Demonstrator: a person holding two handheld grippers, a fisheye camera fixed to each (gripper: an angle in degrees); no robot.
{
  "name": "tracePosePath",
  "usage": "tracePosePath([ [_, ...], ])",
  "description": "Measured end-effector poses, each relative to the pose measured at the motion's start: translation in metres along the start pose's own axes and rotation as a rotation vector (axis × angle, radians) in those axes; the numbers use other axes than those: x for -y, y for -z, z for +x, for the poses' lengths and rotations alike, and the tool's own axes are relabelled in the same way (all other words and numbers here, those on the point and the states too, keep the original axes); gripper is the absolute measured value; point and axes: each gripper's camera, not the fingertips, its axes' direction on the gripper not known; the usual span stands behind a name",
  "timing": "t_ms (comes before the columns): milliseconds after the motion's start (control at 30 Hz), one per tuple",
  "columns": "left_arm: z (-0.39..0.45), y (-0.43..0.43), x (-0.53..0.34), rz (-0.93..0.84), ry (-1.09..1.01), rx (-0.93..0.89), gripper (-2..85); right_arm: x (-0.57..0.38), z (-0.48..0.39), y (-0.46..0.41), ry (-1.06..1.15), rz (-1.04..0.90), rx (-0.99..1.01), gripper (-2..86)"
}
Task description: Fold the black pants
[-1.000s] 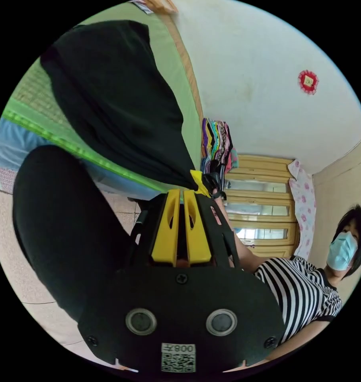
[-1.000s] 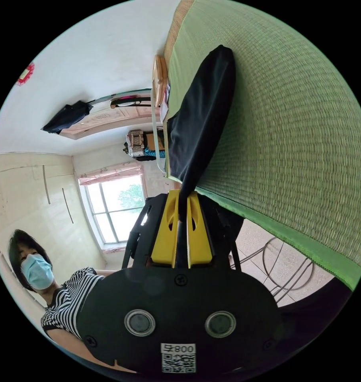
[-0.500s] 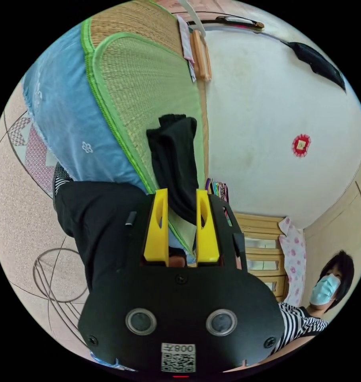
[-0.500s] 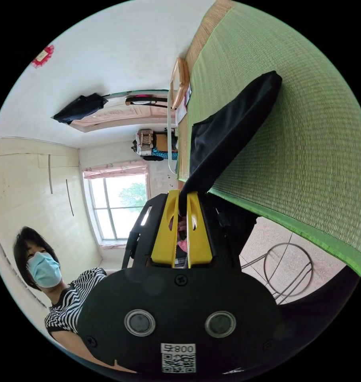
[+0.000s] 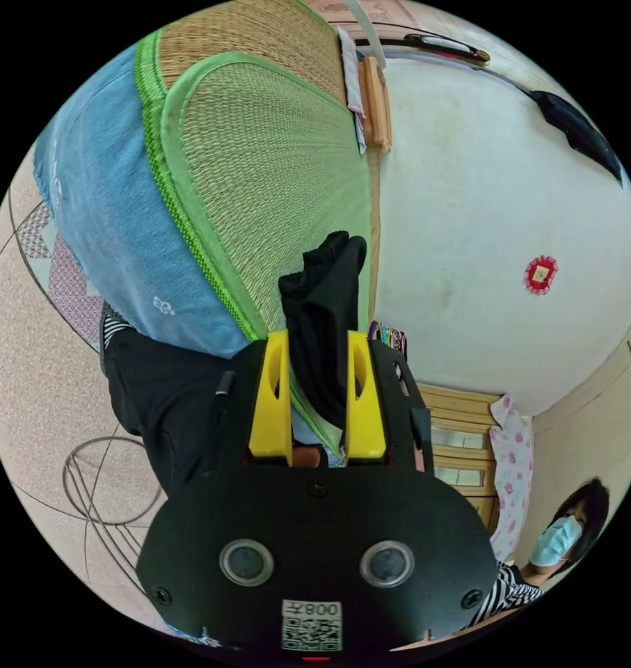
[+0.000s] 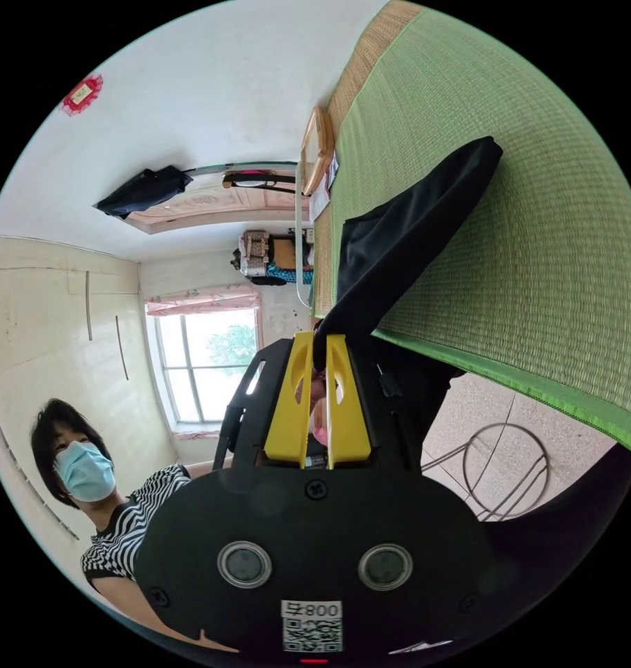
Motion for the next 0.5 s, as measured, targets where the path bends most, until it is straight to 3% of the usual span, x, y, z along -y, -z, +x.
tracePosePath([
  [500,0.019,-0.005,0.017,-0.06,-0.059,0.12,10.7,-0.01,0.014,0.031,-0.022,0.041,0.038,2.2],
])
